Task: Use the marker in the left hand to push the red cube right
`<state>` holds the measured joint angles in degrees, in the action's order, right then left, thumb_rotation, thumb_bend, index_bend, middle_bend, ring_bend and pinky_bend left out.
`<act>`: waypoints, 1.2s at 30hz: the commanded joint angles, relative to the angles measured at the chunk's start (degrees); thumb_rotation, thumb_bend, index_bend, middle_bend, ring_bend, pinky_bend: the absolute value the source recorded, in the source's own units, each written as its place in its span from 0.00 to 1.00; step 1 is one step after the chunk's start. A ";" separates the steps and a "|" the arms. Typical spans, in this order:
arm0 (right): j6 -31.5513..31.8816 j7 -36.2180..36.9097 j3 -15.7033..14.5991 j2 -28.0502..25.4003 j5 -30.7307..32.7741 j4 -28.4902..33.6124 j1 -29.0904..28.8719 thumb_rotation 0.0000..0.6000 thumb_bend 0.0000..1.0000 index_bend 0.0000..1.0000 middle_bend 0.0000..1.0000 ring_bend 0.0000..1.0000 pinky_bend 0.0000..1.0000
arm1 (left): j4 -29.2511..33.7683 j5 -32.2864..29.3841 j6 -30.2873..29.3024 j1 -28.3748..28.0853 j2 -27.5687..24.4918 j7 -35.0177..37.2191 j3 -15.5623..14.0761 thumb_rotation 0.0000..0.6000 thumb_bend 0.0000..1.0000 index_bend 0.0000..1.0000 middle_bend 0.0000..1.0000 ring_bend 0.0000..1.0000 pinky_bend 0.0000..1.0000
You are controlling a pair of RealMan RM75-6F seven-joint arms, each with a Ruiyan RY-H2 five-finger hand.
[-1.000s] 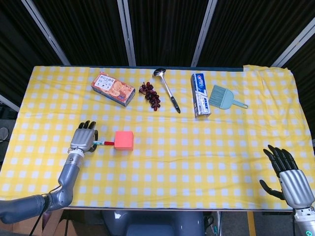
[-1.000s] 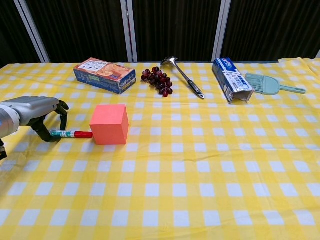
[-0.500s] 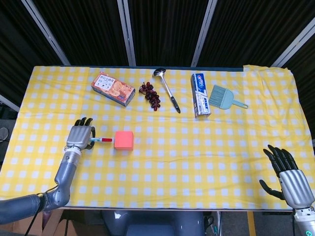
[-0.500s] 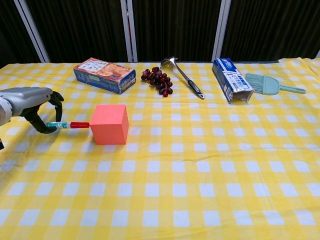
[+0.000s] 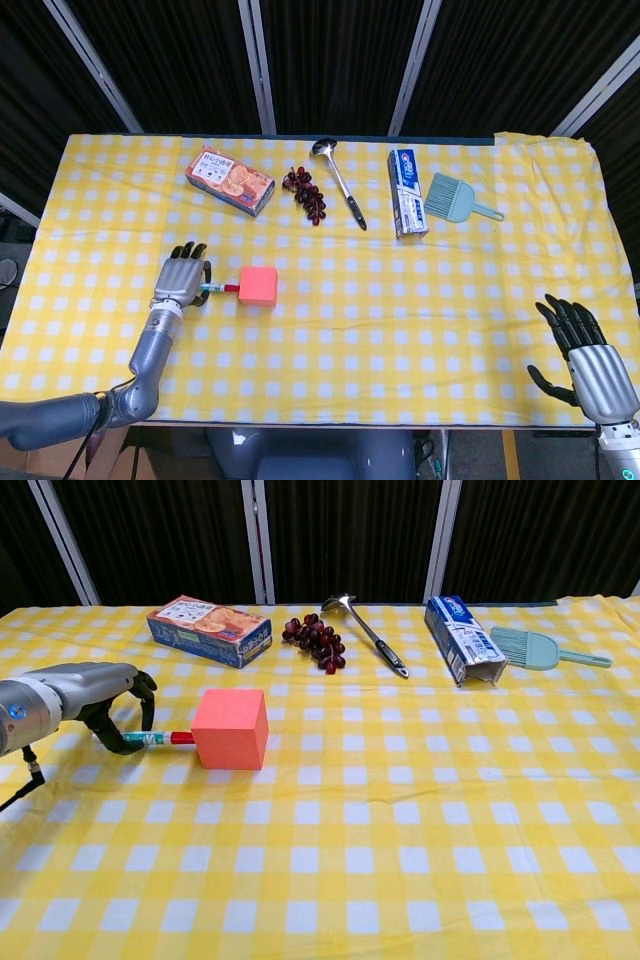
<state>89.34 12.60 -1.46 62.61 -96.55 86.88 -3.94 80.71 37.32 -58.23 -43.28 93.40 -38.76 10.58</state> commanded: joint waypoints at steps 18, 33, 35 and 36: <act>0.25 0.30 0.07 -0.06 -0.04 -0.08 0.06 1.00 0.34 0.00 0.00 0.00 0.06 | -0.42 -3.88 -0.13 -3.07 2.45 -2.75 1.13 1.00 0.46 0.58 0.08 0.00 0.09; 0.32 0.20 0.03 0.01 -0.27 -0.08 0.03 1.00 0.34 0.00 0.00 0.00 0.06 | 0.17 -4.95 -0.53 -5.06 4.05 -3.69 1.72 1.00 0.46 0.57 0.08 0.00 0.09; 0.35 0.18 0.01 0.02 -0.30 -0.10 0.05 1.00 0.34 0.00 0.00 0.00 0.06 | 0.12 -5.20 -0.64 -5.44 4.67 -3.85 1.84 1.00 0.46 0.57 0.08 0.00 0.09; 0.34 0.23 0.02 0.01 -0.27 -0.08 0.05 1.00 0.34 0.00 0.00 0.00 0.06 | 0.12 -5.24 -0.66 -5.56 4.86 -3.89 1.87 1.00 0.46 0.57 0.08 0.00 0.09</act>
<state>89.69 12.82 -1.44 62.63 -96.83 86.79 -3.90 80.85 32.18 -58.84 -48.70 98.08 -42.58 12.38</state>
